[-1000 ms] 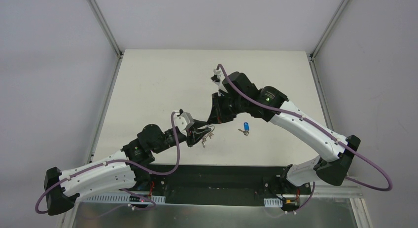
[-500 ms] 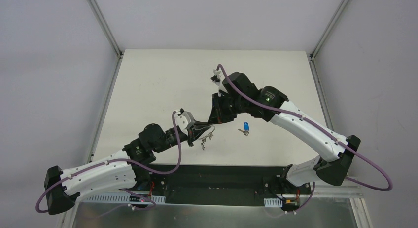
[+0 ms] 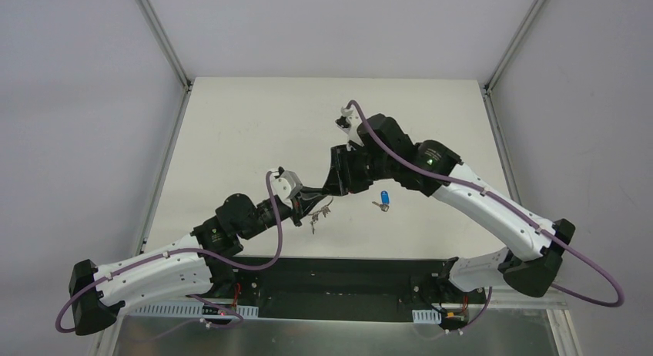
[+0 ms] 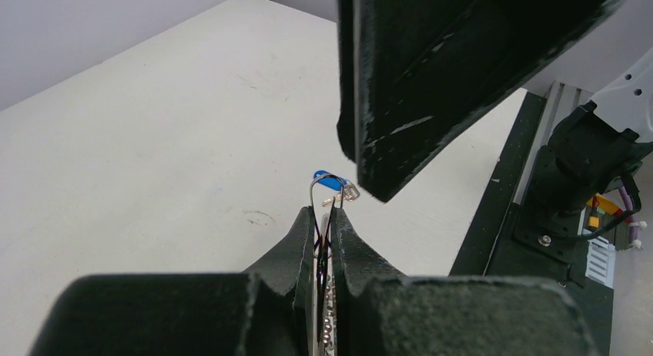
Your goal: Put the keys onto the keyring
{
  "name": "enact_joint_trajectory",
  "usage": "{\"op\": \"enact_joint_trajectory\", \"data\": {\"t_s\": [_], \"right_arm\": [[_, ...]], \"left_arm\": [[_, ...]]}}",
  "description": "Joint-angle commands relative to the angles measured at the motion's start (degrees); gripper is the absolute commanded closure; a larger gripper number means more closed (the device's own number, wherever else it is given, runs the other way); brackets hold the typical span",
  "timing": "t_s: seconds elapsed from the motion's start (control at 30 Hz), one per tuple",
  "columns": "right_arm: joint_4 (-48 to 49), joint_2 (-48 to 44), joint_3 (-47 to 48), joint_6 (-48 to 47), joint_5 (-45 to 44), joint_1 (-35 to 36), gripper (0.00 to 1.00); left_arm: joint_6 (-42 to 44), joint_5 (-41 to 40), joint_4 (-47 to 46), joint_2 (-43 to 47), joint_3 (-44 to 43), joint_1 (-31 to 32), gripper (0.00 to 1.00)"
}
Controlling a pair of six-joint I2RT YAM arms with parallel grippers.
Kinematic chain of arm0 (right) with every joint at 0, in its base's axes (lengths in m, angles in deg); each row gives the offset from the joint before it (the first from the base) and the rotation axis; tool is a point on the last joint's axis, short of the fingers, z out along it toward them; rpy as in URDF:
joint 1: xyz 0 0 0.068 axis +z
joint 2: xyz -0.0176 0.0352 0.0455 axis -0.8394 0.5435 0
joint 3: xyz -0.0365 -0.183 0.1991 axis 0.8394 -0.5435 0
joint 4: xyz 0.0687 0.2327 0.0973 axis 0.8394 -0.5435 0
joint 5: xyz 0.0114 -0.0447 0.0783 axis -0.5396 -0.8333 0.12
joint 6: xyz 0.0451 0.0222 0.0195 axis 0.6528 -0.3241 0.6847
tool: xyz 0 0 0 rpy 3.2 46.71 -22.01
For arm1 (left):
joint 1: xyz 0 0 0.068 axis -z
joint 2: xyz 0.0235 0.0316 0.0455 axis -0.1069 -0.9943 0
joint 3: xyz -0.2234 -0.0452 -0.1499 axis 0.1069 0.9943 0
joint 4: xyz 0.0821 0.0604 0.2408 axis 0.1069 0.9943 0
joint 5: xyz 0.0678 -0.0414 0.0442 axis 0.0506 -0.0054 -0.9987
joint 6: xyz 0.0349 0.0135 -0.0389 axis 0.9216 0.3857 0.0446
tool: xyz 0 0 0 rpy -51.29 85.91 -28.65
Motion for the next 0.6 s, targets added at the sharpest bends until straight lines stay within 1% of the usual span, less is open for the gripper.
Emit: {"op": "enact_joint_trajectory", "data": {"t_s": [0.0, 0.13, 0.23, 0.47, 0.57], "right_arm": [[3.82, -6.18, -1.47, -0.13, -2.19, 0.22, 0.56], [3.46, -9.00, -3.32, 0.06, -5.72, -0.31, 0.53], [1.07, -10.09, -5.20, 0.52, -9.05, -1.23, 0.53], [-0.43, -12.11, -15.62, 4.36, -17.05, -6.26, 0.51], [-0.28, -12.28, -20.44, 6.41, -22.53, -7.93, 0.51]], "left_arm": [[-0.87, -1.79, -2.29, 0.59, -0.27, 0.07, 1.00], [-0.78, -2.35, -1.77, 0.70, -0.27, 0.01, 1.00], [-0.78, -3.05, -1.25, 1.03, -0.27, 0.06, 1.00], [-1.44, -5.16, 0.19, 1.53, -0.28, 0.07, 1.00], [-1.64, -5.42, 0.88, 2.04, -0.20, 0.08, 1.00]]}}
